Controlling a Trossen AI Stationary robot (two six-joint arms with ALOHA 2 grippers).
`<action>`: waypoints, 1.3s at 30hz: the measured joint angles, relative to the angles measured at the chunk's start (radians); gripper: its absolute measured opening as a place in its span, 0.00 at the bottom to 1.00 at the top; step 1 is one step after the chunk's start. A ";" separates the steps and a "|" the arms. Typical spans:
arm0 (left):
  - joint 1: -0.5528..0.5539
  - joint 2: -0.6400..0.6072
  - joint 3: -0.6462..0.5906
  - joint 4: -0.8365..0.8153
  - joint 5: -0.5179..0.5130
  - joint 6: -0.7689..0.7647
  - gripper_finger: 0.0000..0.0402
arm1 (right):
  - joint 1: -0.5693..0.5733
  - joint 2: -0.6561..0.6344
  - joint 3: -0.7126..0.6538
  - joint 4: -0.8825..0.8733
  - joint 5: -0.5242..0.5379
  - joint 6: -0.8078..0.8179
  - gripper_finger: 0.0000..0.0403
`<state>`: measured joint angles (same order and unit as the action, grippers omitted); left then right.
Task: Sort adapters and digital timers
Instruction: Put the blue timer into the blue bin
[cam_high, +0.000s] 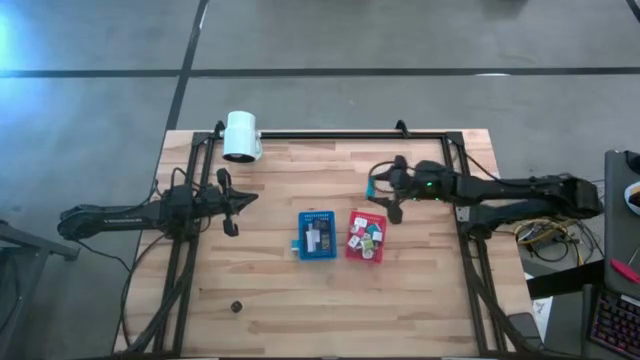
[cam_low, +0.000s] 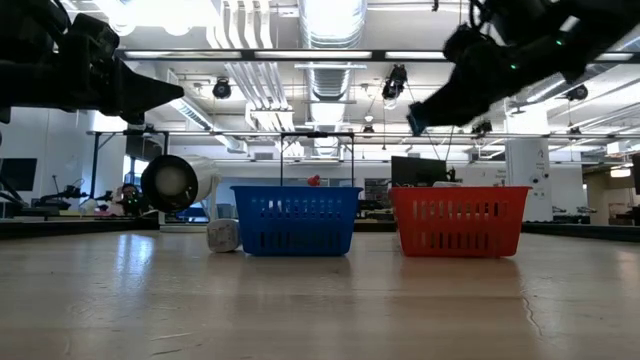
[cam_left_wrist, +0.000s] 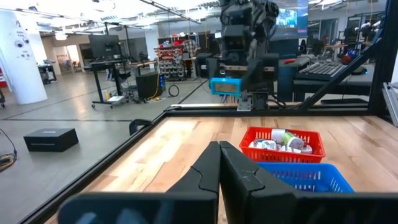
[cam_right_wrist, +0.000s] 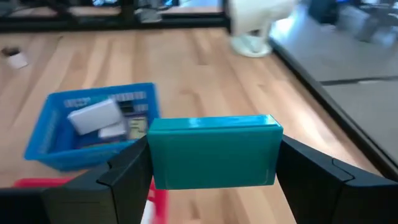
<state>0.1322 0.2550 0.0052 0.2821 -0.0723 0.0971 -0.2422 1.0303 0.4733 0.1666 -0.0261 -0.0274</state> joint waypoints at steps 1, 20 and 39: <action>0.000 0.000 0.000 -0.001 0.000 0.000 0.02 | 0.019 0.036 0.031 -0.007 0.000 -0.010 0.69; 0.000 0.001 0.000 -0.007 0.000 -0.004 0.03 | 0.258 0.644 0.642 -0.355 0.030 -0.078 0.69; 0.000 0.004 0.000 -0.005 0.000 -0.024 0.03 | 0.275 0.892 0.879 -0.579 0.027 0.043 0.69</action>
<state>0.1325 0.2586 0.0052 0.2771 -0.0726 0.0734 0.0330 1.9221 1.3522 -0.4125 0.0006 0.0158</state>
